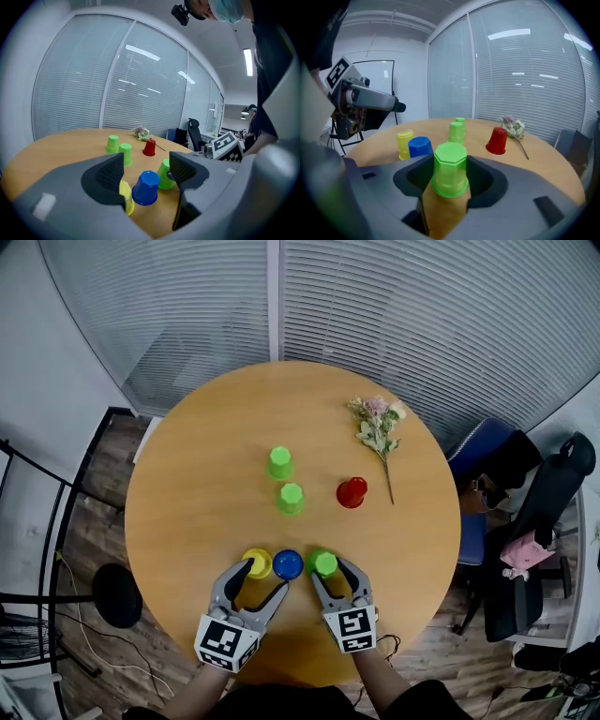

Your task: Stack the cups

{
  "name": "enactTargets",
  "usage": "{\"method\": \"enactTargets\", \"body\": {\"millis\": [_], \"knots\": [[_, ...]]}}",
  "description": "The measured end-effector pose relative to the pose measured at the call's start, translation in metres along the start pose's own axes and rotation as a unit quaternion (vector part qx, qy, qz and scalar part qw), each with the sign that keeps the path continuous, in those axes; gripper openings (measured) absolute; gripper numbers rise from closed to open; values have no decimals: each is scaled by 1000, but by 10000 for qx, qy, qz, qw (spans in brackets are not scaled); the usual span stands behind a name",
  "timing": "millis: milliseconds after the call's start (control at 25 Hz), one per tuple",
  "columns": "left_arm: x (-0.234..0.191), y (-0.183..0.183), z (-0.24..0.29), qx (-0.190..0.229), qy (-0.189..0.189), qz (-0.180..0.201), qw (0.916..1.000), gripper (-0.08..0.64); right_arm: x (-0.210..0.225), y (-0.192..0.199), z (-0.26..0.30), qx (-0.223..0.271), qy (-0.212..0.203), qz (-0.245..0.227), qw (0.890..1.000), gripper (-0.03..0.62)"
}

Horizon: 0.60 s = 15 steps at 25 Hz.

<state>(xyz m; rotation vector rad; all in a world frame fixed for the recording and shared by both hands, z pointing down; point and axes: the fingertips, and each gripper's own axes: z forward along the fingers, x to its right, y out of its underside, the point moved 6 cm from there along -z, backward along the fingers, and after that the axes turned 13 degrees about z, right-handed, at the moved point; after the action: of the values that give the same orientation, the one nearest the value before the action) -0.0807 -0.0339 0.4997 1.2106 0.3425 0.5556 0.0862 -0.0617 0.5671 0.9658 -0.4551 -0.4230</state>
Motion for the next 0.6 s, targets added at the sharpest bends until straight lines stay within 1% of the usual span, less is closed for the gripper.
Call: {"method": "enactTargets", "body": {"millis": [320,600], "knots": [[3,5,-4,-9,136,3,9999,302,-9,17,-4,-119,73,51,9999,224],[3,7,-3,8,209,-13,9998,302,-13,18,-3,-128,23,119,9998,225]]}}
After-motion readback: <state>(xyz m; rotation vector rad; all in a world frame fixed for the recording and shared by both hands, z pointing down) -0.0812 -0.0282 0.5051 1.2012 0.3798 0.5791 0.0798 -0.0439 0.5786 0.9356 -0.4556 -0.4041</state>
